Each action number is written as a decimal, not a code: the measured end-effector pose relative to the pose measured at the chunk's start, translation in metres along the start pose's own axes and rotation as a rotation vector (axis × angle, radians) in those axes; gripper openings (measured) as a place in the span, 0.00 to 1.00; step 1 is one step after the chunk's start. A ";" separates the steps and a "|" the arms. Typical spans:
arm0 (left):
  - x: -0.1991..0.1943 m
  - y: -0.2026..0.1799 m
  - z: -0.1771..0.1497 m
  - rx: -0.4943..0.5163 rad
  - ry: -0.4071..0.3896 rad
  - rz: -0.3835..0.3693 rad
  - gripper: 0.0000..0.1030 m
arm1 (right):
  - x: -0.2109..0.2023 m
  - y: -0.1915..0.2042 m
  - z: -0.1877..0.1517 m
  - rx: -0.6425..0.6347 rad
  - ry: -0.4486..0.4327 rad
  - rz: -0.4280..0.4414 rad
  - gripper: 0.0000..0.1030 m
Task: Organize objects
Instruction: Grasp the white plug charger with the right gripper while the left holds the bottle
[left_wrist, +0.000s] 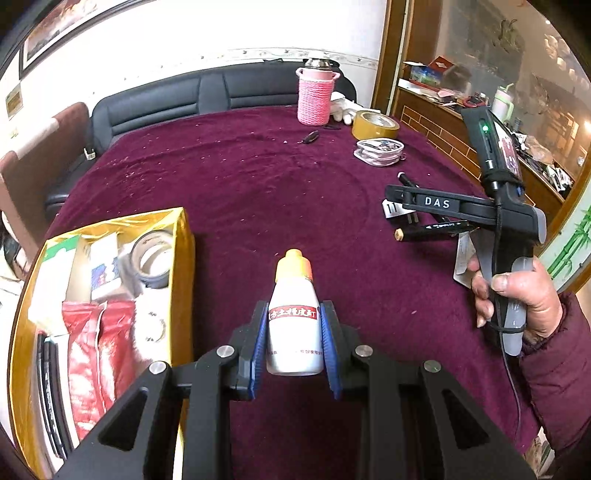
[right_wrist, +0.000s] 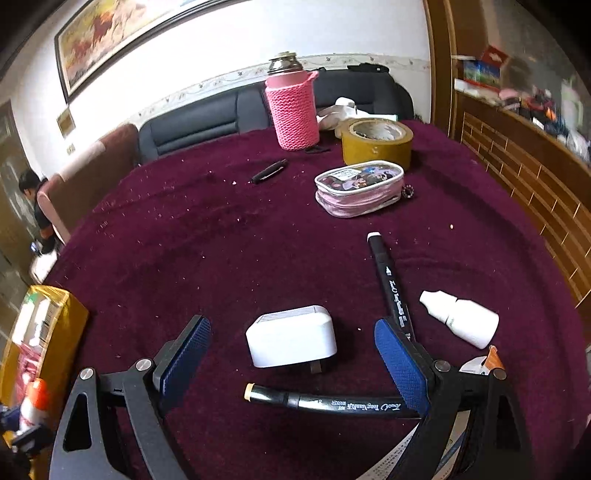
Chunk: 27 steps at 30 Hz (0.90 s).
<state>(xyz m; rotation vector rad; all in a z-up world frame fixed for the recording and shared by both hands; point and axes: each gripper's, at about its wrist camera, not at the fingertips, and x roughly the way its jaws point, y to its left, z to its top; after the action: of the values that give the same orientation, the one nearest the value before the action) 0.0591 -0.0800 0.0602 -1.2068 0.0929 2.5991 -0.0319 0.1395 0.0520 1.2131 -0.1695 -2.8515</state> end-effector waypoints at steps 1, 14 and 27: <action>-0.001 0.001 -0.001 -0.004 0.000 0.000 0.25 | 0.000 0.002 0.000 -0.010 0.000 -0.011 0.91; -0.006 -0.005 -0.014 -0.026 0.011 -0.028 0.25 | 0.003 0.003 -0.006 -0.025 0.057 -0.036 0.52; -0.024 -0.054 -0.040 0.058 -0.008 -0.152 0.26 | -0.051 -0.002 -0.027 0.006 0.029 0.024 0.52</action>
<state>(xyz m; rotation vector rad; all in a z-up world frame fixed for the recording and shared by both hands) 0.1183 -0.0401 0.0554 -1.1371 0.0720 2.4529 0.0229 0.1432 0.0691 1.2437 -0.1909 -2.8132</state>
